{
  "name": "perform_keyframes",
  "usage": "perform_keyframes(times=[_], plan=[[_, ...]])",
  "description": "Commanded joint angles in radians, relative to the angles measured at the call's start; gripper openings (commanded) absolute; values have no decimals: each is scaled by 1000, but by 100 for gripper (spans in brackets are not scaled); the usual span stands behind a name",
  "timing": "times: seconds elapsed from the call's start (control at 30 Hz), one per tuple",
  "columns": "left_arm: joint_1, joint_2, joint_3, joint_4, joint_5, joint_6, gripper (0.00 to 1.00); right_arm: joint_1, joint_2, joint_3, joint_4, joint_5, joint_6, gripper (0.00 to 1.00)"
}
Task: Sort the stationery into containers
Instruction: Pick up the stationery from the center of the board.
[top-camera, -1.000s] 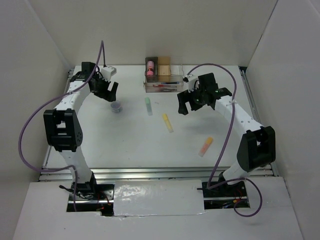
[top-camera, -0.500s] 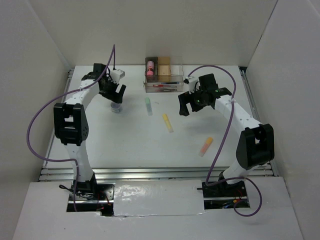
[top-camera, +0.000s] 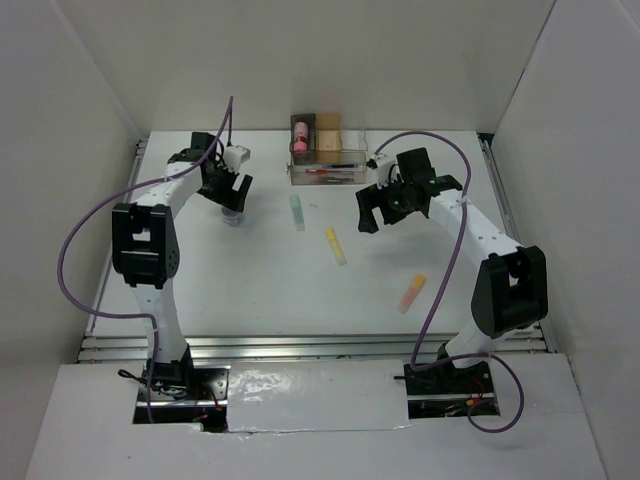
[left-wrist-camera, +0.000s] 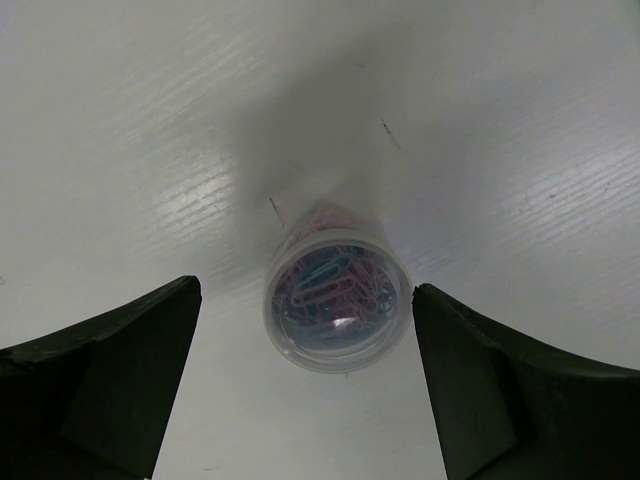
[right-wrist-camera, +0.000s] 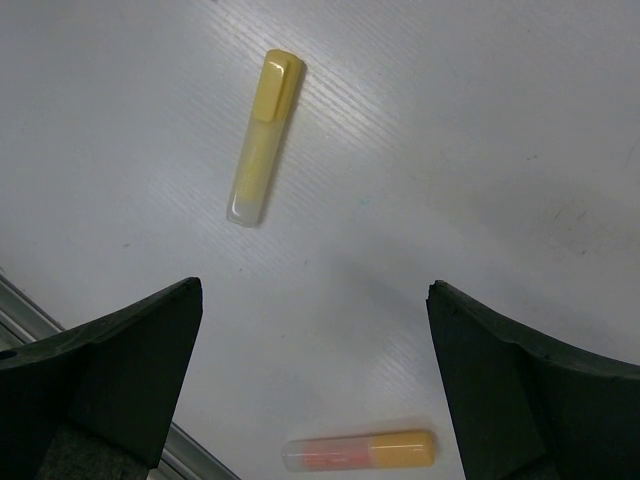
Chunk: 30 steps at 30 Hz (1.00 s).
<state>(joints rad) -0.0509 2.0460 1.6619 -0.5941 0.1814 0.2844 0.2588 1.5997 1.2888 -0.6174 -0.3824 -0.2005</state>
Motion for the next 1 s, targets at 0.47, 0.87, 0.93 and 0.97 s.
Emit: perform_keyframes(times=[0.47, 0.87, 0.93, 0.97], plan=[[-3, -63, -134, 54, -16, -1, 94, -13, -18, -5, -5, -24, -5, 99], [-12, -75, -88, 74, -25, 4, 96, -13, -20, -13, 2, -26, -7, 99], [-15, -73, -88, 74, -28, 2, 96, -13, -18, -11, 2, -26, -7, 99], [-15, -75, -90, 77, -30, 6, 95, -15, -17, -11, 2, -27, -7, 99]])
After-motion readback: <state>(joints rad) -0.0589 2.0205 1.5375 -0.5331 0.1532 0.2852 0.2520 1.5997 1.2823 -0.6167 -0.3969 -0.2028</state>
